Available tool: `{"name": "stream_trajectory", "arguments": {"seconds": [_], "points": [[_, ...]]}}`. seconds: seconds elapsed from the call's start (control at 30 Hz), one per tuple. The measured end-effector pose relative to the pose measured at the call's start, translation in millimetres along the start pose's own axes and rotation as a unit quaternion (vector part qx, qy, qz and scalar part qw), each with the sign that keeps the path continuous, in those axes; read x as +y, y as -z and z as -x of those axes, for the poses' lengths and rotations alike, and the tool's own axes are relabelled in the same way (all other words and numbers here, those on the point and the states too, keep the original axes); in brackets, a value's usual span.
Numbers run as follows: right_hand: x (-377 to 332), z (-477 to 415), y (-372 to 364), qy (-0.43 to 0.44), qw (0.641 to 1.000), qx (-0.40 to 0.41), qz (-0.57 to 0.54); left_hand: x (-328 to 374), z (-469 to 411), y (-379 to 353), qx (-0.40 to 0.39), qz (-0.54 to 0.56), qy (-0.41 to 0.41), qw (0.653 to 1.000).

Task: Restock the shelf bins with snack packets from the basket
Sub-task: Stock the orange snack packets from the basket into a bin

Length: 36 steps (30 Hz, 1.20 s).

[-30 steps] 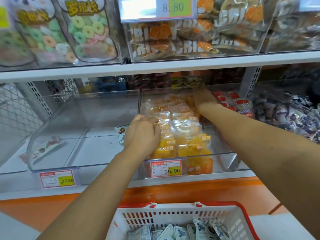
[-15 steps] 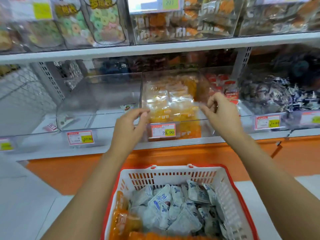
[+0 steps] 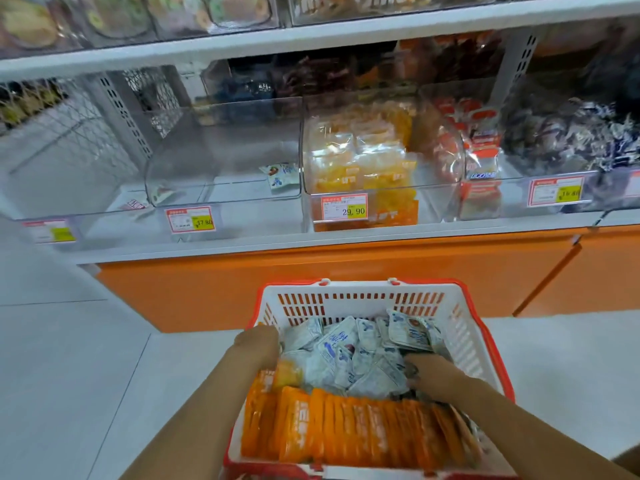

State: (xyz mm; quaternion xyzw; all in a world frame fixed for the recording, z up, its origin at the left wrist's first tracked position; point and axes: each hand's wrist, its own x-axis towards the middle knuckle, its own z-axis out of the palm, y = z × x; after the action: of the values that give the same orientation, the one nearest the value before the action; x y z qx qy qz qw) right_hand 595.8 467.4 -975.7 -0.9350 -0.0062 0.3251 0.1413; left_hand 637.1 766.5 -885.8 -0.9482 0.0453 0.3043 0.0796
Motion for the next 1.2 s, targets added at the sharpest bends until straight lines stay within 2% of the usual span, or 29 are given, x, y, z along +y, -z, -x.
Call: {"name": "stream_trajectory", "arguments": {"seconds": [0.1, 0.23, 0.3, 0.33, 0.4, 0.5, 0.53, 0.6, 0.7, 0.8, 0.87, 0.93, 1.03, 1.1, 1.2], "points": [[-2.5, 0.0, -4.8, -0.002, 1.0, -0.009, -0.001, -6.7, -0.3, -11.0, -0.03, -0.04, 0.008, 0.999], [-23.9, 1.5, 18.0, 0.019, 0.999, 0.04, -0.022, -13.4, -2.0, 11.1, -0.043, -0.001, -0.019, 0.999], [-40.9, 8.8, 33.0, 0.059, 0.992, 0.06, -0.094, -13.8, 0.0, 35.5, -0.025, 0.046, -0.056, 0.997], [-50.1, 15.1, 41.9, 0.086, 0.981, 0.045, -0.165, -13.0, 4.2, 49.3, -0.011, 0.099, -0.077, 0.992], [-69.6, 33.7, 65.3, 0.158, 0.927, -0.021, -0.338, -9.3, 17.5, 77.6, 0.006, 0.229, -0.13, 0.965], [-89.8, 66.0, 107.6, 0.254, 0.852, -0.024, -0.457, 2.5, 42.9, 114.8, 0.047, 0.338, -0.2, 0.918], [-94.9, 77.7, 123.0, 0.262, 0.84, 0.006, -0.475, 8.2, 49.9, 125.7, 0.086, 0.339, -0.199, 0.915], [-100.8, 96.3, 151.6, 0.255, 0.833, 0.116, -0.478, 22.0, 62.5, 147.8, 0.2, 0.306, -0.184, 0.912], [-96.0, 114.7, 188.5, 0.235, 0.788, 0.287, -0.492, 41.3, 75.2, 177.7, 0.335, 0.323, -0.187, 0.865], [-85.8, 122.0, 217.9, 0.222, 0.711, 0.381, -0.547, 48.1, 72.8, 203.4, 0.412, 0.38, -0.179, 0.809], [-74.2, 116.0, 238.6, 0.183, 0.683, 0.448, -0.548, 46.8, 61.4, 215.9, 0.426, 0.386, -0.154, 0.804], [-64.9, 104.6, 261.8, 0.126, 0.696, 0.517, -0.482, 45.1, 45.7, 224.1, 0.415, 0.361, -0.125, 0.826], [-65.1, 86.4, 293.3, 0.048, 0.773, 0.565, -0.286, 44.1, 20.6, 229.3, 0.379, 0.359, -0.098, 0.847], [-78.2, 74.3, 312.3, 0.001, 0.813, 0.562, -0.155, 43.9, 5.2, 230.9, 0.358, 0.386, -0.084, 0.846], [-94.0, 44.4, 335.6, -0.037, 0.847, 0.526, -0.063, 40.8, -14.7, 230.6, 0.355, 0.411, -0.084, 0.835]]}}
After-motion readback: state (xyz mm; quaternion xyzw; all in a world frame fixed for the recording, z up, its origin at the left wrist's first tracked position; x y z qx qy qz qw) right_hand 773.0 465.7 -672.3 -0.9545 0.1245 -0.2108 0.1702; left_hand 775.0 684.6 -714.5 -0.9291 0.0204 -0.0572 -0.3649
